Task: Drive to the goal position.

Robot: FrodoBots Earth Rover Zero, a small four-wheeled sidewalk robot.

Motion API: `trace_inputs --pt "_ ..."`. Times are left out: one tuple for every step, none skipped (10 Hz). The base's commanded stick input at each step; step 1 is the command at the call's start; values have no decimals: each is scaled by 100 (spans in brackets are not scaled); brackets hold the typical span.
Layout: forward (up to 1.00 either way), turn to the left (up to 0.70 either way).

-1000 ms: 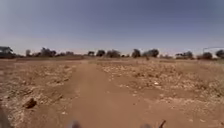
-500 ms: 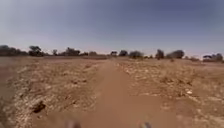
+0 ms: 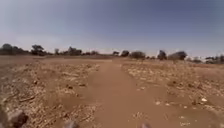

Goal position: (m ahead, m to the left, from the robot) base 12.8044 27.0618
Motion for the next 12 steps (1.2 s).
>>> trace_inputs --pt "70 0" --pt "70 0" --pt "70 0" --pt "70 0" --pt "70 0" --pt "70 0" --pt "70 0" --pt "70 0" --pt "70 0" --pt "70 0" --pt "70 0" --pt "70 0"
